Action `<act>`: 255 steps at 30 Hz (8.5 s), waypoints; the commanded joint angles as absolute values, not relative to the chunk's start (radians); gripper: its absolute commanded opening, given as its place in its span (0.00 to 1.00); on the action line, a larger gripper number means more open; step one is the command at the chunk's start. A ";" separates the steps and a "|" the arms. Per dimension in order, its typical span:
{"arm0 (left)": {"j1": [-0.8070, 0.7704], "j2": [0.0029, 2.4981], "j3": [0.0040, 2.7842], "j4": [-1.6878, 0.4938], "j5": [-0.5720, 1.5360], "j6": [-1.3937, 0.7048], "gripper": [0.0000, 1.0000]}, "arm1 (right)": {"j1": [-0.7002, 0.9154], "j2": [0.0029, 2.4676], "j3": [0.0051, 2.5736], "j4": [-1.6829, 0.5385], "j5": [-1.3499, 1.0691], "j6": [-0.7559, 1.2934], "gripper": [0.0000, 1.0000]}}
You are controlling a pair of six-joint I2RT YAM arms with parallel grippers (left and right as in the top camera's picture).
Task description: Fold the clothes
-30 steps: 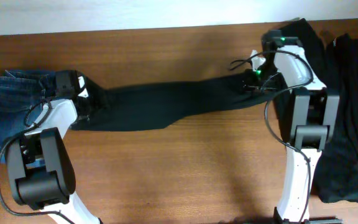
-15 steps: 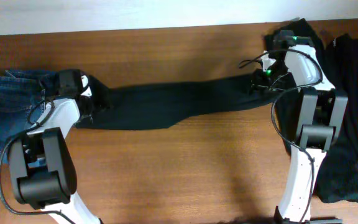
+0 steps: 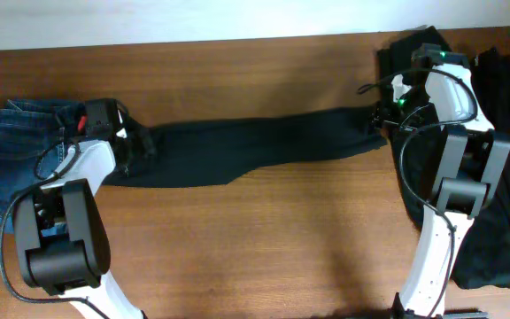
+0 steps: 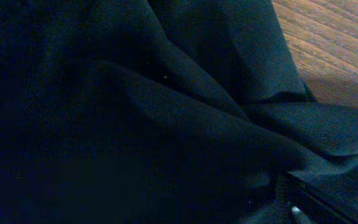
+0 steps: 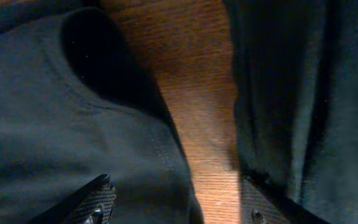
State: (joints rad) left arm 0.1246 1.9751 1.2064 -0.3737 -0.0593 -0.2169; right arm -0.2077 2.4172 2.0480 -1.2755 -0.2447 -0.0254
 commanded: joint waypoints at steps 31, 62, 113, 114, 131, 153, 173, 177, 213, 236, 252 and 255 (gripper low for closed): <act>0.136 2.009 1.194 -0.398 -0.091 -0.223 0.99 | -0.154 2.431 2.001 -1.172 -0.277 -0.017 0.72; 0.129 1.750 1.203 -0.417 0.188 -0.222 0.99 | -0.276 2.278 2.072 -1.256 -0.110 -0.017 0.04; 0.129 1.748 1.203 -0.479 0.187 -0.222 0.99 | 0.370 2.360 2.177 -1.194 -0.194 0.079 0.73; 0.129 1.750 1.203 -0.474 0.187 -0.222 0.99 | 0.354 2.360 2.177 -1.207 -0.194 0.079 0.73; 0.126 2.007 1.203 -0.328 0.330 -0.222 0.99 | 0.233 2.360 2.177 -1.299 -0.194 0.079 0.72; 0.339 1.699 1.217 -0.368 0.496 -0.194 0.00 | 0.062 2.271 2.177 -1.364 -0.147 0.057 0.67; 0.281 1.614 1.216 -0.480 0.409 -0.181 0.01 | -0.007 2.268 2.177 -1.411 -0.149 0.057 0.67; 0.281 1.614 1.216 -0.480 0.371 -0.181 0.01 | -0.007 2.268 2.177 -1.418 -0.150 0.057 0.67; -0.244 1.551 1.422 -0.460 0.006 -0.114 0.79 | 0.037 2.268 2.177 -1.449 -0.235 -0.038 0.67; 0.217 1.767 1.422 -0.789 0.076 -0.223 0.93 | 0.633 2.292 2.177 -1.000 -0.306 -0.250 0.78; 0.217 1.771 1.421 -0.787 0.076 -0.223 0.94 | 0.695 2.411 2.176 -0.903 -0.300 -0.185 0.64; 0.217 1.771 1.421 -0.788 0.076 -0.223 0.94 | 0.694 2.425 2.176 -0.900 -0.302 -0.174 0.17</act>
